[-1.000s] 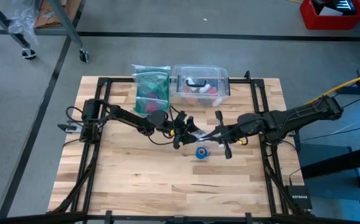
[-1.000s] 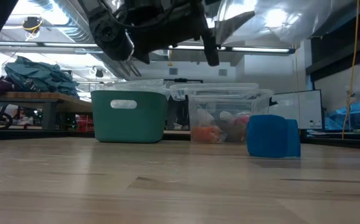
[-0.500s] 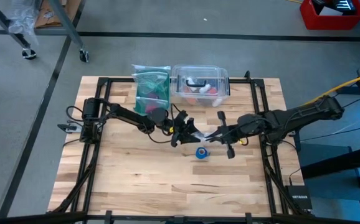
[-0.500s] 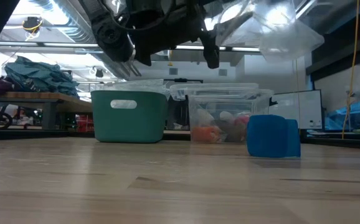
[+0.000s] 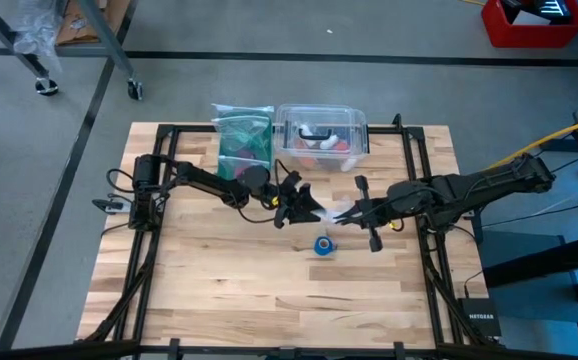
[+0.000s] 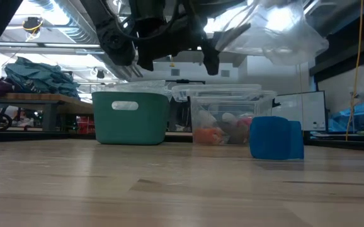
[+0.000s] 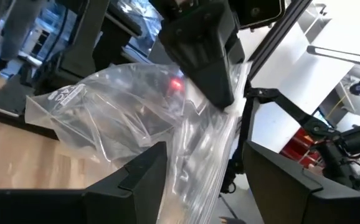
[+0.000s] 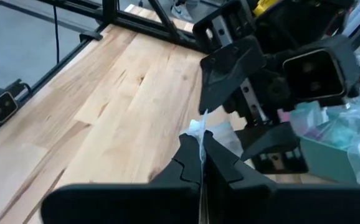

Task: Roll bandage
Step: Put the blue bandage into the transparent zip bag

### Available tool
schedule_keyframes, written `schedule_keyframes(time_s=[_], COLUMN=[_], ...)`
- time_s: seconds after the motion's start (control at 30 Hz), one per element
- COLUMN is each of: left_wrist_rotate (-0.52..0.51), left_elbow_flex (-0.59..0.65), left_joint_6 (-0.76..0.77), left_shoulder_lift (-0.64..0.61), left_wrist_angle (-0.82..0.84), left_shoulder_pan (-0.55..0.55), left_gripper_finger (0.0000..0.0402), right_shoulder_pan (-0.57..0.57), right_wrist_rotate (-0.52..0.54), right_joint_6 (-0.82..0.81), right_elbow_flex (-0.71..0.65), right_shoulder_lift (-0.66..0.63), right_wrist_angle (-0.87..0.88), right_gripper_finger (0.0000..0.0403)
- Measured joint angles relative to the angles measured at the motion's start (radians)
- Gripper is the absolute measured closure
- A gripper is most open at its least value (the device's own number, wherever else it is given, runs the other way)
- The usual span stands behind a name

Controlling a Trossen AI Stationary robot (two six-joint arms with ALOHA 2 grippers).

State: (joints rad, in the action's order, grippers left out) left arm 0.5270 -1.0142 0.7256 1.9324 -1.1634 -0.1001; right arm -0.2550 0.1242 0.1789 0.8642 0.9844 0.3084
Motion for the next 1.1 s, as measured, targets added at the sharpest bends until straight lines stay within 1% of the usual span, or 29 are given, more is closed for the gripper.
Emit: schedule_keyframes(time_s=[0.13, 0.33, 0.47, 0.57, 0.73, 0.87, 1.0, 1.1], left_wrist_rotate=[-0.003, -0.014, -0.014, 0.024, 0.114, 0.174, 0.176, 0.124], left_elbow_flex=[0.0, 0.0, 0.0, 0.0, 0.0, 0.0, 0.0, 0.0], left_joint_6=[-0.027, -0.029, 0.026, 0.042, -0.059, -0.117, -0.243, -0.334], left_shoulder_lift=[0.0, 0.0, 0.0, 0.0, 0.0, -0.001, -0.001, 0.0], left_wrist_angle=[-0.003, -0.007, 0.0, 0.012, 0.047, 0.14, 0.307, 0.401], left_shoulder_pan=[-0.008, -0.038, -0.057, -0.061, -0.034, -0.002, 0.035, 0.06], left_gripper_finger=[0.0202, 0.0202, 0.0202, 0.0202, 0.0202, 0.0202, 0.0202, 0.0202], right_shoulder_pan=[0.0, 0.0, -0.001, -0.001, -0.001, -0.001, 0.0, 0.0], right_wrist_rotate=[-0.024, -0.054, -0.056, -0.056, -0.065, -0.087, -0.09, -0.085], right_joint_6=[-0.029, -0.052, -0.052, -0.052, -0.052, -0.052, -0.049, -0.044], right_elbow_flex=[0.0, 0.0, 0.0, 0.0, 0.0, 0.0, 0.0, 0.0], right_shoulder_lift=[0.0, 0.0, 0.0, 0.0, 0.0, 0.0, 0.0, 0.0], right_wrist_angle=[0.025, 0.059, 0.059, 0.06, 0.063, 0.062, 0.062, 0.061], right_gripper_finger=[0.0402, 0.0402, 0.0402, 0.0402, 0.0402, 0.0402, 0.0402, 0.0402])
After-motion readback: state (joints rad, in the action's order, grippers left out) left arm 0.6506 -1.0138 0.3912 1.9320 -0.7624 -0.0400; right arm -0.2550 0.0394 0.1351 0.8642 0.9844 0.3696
